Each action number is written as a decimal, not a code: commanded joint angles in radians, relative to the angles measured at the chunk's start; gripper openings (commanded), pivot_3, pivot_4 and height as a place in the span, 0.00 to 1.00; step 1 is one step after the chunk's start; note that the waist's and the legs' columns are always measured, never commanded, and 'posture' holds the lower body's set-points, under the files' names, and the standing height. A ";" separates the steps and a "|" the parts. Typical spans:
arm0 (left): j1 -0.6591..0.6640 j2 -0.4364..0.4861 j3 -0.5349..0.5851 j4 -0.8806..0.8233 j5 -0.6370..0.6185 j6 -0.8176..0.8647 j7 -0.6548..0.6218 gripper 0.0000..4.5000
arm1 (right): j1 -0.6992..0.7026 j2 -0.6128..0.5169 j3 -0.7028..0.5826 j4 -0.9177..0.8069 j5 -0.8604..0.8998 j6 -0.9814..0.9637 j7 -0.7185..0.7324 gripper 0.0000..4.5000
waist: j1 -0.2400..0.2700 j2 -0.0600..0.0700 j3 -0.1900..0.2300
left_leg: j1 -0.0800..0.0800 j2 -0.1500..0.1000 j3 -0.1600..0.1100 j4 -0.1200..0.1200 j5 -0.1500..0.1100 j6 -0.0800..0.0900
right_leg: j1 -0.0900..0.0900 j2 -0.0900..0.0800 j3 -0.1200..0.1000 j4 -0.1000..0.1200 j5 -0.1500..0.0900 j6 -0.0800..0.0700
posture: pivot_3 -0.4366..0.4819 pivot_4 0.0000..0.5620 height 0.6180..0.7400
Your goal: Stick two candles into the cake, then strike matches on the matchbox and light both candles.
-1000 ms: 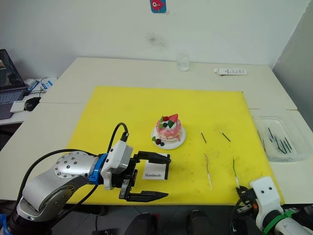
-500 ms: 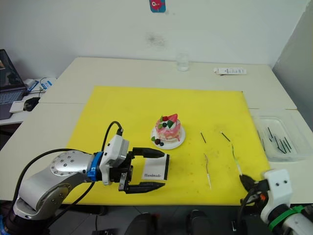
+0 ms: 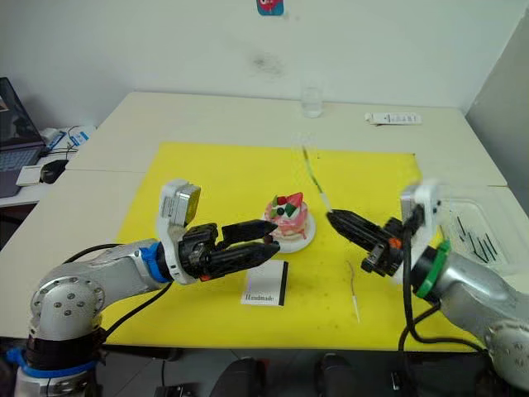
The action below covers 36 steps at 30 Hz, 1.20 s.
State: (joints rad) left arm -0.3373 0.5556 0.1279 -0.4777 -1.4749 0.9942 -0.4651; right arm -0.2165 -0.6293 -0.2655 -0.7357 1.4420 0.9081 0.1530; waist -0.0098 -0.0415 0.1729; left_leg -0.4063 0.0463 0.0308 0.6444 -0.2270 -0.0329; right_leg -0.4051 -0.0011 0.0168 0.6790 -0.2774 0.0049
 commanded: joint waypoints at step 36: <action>-0.034 -0.163 -0.068 0.028 -0.384 -0.171 0.309 0.00 | -0.191 -0.048 0.236 0.121 0.406 -0.081 -0.120 0.00 | 0.005 0.000 0.000 | 0.000 0.000 0.000 0.001 0.000 0.000 | 0.000 0.002 0.000 0.000 0.000 0.000 | 0.48 0.27 1.00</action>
State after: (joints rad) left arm -0.3662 0.3906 0.0737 -0.4218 -1.8288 0.8177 -0.1395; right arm -0.3861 -0.6770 -0.0334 -0.6055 1.8265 0.8406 0.0221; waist -0.0053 -0.0415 0.1728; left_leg -0.4062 0.0460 0.0307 0.6452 -0.2269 -0.0329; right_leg -0.4049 0.0006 0.0165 0.6793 -0.2770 0.0053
